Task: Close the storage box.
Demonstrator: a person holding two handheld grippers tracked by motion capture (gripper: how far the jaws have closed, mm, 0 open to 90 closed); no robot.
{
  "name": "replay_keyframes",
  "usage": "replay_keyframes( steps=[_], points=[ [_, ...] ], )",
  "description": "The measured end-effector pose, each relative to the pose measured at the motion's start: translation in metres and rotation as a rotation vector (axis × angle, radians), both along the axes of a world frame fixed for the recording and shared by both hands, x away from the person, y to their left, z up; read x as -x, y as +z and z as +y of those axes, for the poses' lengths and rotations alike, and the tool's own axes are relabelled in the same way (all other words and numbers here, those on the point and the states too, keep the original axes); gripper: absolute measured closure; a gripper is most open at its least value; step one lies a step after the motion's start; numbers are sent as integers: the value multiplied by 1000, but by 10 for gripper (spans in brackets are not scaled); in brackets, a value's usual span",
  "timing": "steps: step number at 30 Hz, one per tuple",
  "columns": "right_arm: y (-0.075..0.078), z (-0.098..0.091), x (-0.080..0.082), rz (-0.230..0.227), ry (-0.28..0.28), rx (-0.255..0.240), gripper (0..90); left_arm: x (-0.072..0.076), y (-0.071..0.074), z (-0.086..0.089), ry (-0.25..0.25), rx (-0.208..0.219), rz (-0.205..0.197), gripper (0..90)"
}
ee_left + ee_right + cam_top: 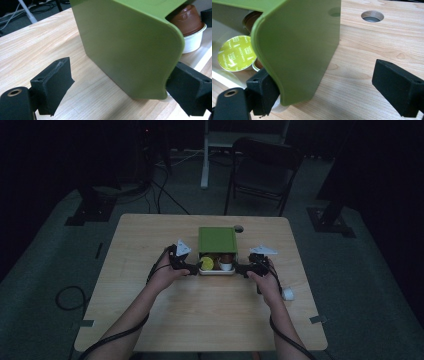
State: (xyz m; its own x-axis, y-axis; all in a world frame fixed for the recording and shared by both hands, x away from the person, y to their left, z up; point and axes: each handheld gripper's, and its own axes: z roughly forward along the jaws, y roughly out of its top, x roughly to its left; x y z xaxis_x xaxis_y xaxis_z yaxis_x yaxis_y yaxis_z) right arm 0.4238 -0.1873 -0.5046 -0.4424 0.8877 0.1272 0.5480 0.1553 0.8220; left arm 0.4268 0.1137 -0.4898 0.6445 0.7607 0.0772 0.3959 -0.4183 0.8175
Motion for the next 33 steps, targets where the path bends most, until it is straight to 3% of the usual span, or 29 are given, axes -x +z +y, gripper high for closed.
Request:
replay_keyframes(
  steps=[7,11,17,19,29,33],
  points=[
    [-2,0,1,7,-17,-28,108,1,-1,-1,2,2,1,112],
    [-2,1,3,10,5,-42,108,8,1,-3,-42,20,10,149],
    [-2,7,10,5,39,-9,108,19,5,1,-66,49,6,149],
    [-2,8,12,7,42,-2,108,23,6,3,-69,41,2,149],
    [0,6,23,-13,33,21,108,36,4,14,-48,49,1,148],
    [1,3,26,-12,23,17,108,41,2,21,-12,46,2,148]
  ],
)
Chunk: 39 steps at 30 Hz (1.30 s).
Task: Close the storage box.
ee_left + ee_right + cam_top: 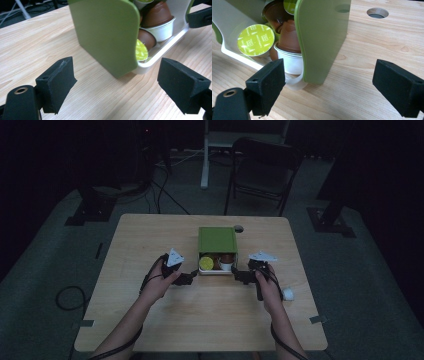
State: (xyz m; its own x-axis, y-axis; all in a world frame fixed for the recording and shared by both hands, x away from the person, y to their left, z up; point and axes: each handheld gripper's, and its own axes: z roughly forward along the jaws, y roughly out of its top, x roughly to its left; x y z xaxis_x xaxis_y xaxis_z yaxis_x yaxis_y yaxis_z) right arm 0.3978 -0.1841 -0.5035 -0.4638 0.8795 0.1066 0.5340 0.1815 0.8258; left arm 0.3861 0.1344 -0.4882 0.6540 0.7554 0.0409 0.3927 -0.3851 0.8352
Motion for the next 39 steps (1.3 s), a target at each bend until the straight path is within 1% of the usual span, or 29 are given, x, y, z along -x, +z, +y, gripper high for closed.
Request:
replay_keyframes(
  steps=[3,5,7,8,10,13,16,17,24,28,33,34,36,37,39],
  points=[
    [0,-1,3,0,2,-2,108,2,1,4,19,-4,-11,148],
    [-1,-1,4,-3,4,-3,108,3,1,7,39,1,-23,148],
    [-2,-2,5,0,4,-2,108,4,2,9,48,-3,-28,148],
    [-2,-2,6,0,2,1,108,5,2,10,45,-11,-30,148],
    [-3,-3,7,2,1,1,108,6,1,10,43,-12,-32,148],
    [-4,-5,11,0,1,3,108,10,1,16,48,-16,-33,148],
    [-4,-6,12,5,-2,5,108,11,1,17,48,-18,-32,148],
    [-4,-8,15,6,-9,14,108,15,0,21,45,-16,-28,148],
    [-5,-15,25,13,-13,24,108,25,-2,28,53,-12,-22,148],
    [-8,-17,32,16,-9,30,108,33,-7,34,55,-8,-12,148],
    [-14,-18,41,25,-7,30,108,43,-15,39,59,-13,1,148],
    [-15,-18,43,27,-3,30,108,43,-15,39,59,-13,1,148],
    [-18,-19,46,32,-2,37,108,48,-21,43,70,-2,9,148],
    [-19,-19,47,33,0,37,108,48,-21,43,70,-2,9,148],
    [-22,-20,50,40,-1,36,108,52,-27,46,76,-8,19,147]
  ],
)
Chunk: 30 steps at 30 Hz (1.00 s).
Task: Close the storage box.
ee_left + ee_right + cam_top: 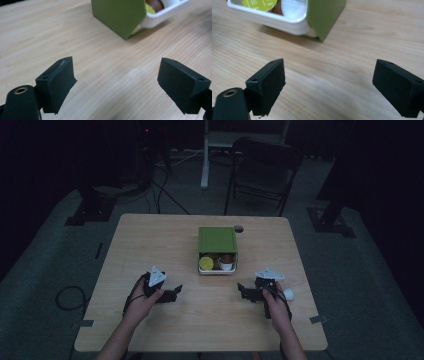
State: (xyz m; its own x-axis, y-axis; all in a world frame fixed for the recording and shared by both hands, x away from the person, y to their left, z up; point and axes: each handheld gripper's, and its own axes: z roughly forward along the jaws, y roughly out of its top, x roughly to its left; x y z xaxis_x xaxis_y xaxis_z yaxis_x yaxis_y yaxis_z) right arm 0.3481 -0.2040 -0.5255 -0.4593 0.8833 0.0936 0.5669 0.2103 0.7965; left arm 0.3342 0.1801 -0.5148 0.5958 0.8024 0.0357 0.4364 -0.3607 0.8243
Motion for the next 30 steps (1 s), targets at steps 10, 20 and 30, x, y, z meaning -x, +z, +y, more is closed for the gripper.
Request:
replay_keyframes(
  steps=[10,20,30],
  points=[
    [-13,-3,16,43,31,19,108,10,-6,12,22,-20,24,148],
    [-19,-7,31,56,55,48,108,22,-10,27,50,-27,40,148],
    [-24,-12,44,76,55,88,108,33,-12,41,90,-53,64,148]
  ],
)
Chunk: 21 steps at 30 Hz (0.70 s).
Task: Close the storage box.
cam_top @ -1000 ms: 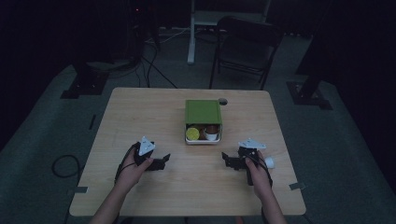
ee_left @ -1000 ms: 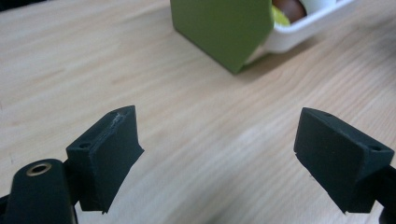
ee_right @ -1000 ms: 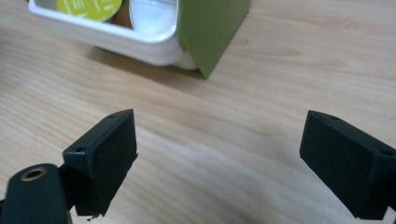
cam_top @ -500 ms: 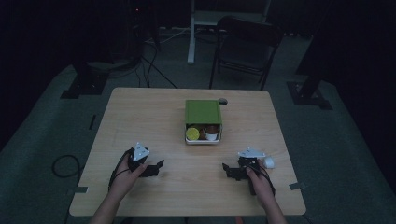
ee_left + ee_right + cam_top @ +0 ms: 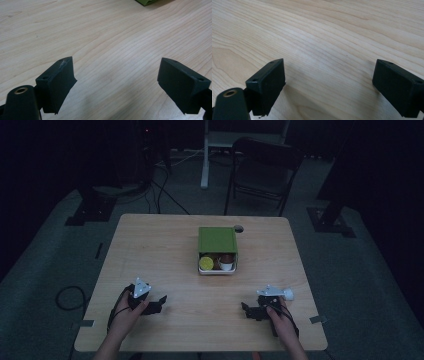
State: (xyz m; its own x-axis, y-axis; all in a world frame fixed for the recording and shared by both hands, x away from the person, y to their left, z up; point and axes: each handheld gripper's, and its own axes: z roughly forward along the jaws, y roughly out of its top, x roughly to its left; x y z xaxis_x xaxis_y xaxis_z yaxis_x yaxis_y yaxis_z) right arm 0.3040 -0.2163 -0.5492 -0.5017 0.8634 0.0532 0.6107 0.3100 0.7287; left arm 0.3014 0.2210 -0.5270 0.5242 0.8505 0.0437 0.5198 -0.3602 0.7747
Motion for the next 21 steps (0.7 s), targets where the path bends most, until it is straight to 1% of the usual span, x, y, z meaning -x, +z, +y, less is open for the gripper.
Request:
replay_keyframes(
  steps=[2,4,6,7,9,10,11,14,19,21],
  points=[
    [0,-1,2,7,-11,-3,108,2,0,1,-2,-5,3,148],
    [0,-2,3,1,-11,12,108,5,-1,3,3,-14,2,148],
    [0,-2,4,-2,-12,20,108,5,-1,3,3,-14,2,148],
    [-1,-3,5,-12,-11,32,108,7,-2,5,11,-16,1,148],
    [-1,-3,5,-12,-12,38,108,11,-3,11,23,-29,4,148],
    [-1,-2,5,-13,-11,46,108,12,-3,13,26,-29,5,148],
    [-1,-2,5,-13,-11,46,108,12,-3,13,26,-29,5,148],
    [-1,-2,5,-13,-12,47,107,17,-6,21,52,-29,19,148],
    [-1,-2,5,-13,-12,46,107,21,-8,29,76,-48,26,148],
    [-1,-2,5,-13,-11,46,107,24,-10,34,94,-67,40,148]
  ],
)
